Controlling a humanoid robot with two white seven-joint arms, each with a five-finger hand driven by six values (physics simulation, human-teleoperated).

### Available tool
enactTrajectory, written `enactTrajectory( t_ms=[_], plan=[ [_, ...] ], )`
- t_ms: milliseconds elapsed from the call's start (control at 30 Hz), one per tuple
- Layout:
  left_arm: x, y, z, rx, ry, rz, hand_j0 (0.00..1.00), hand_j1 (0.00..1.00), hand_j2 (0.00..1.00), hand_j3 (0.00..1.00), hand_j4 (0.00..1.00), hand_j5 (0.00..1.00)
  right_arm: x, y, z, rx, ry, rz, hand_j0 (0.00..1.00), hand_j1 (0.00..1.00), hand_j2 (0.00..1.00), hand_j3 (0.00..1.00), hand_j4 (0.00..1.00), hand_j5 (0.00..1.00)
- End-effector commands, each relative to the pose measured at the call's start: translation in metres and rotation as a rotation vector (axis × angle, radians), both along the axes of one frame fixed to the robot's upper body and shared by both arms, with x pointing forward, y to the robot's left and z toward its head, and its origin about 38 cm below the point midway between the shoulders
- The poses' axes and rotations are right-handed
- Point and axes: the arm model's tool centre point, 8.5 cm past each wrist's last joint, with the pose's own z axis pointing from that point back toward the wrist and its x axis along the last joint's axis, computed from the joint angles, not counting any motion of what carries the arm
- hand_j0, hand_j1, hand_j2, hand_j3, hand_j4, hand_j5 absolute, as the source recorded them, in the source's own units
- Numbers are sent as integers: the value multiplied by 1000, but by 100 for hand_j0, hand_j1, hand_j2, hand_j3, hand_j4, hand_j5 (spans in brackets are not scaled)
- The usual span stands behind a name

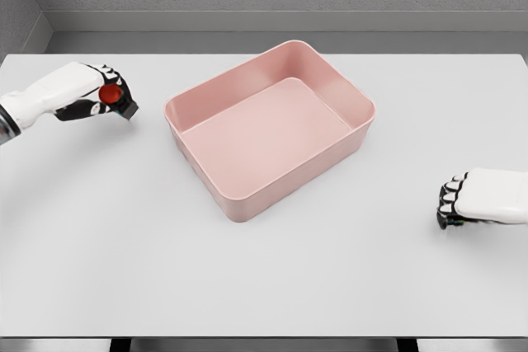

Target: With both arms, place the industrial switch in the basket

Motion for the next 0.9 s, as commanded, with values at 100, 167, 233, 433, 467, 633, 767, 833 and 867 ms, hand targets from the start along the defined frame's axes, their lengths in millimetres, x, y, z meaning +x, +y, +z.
enactTrajectory(
  t_ms=[100,167,233,433,467,633,767,833,867],
  plan=[
    [-2,1,13,-15,-21,-11,45,45,45,45,45,45,9,3,13,26,-45,-5,52,52,52,52,52,52],
    [-1,0,20,-23,-36,-15,45,45,45,45,45,45,11,5,17,34,-58,-2,52,52,52,52,52,52],
    [0,-5,27,-34,-50,-29,45,45,45,45,45,45,15,9,20,50,-76,3,52,52,52,52,52,52],
    [5,-8,46,-49,-88,-37,45,45,45,45,45,45,25,20,31,89,-124,17,52,52,52,52,52,52],
    [5,-10,47,-50,-93,-44,45,45,45,45,45,45,26,22,31,96,-127,20,52,52,52,52,52,52],
    [7,-30,55,-70,-121,-90,45,45,45,45,45,45,33,29,40,122,-163,28,51,51,51,51,51,51],
    [1,-65,63,-99,-158,-177,45,45,45,45,45,45,34,31,39,127,-162,32,50,50,50,50,50,50],
    [-3,-76,68,-105,-174,-208,45,45,45,45,45,45,34,32,39,130,-165,34,48,48,48,48,48,48],
    [-4,-80,69,-107,-178,-219,45,45,45,45,45,45,35,36,38,141,-165,40,48,48,48,48,48,48]
  ],
)
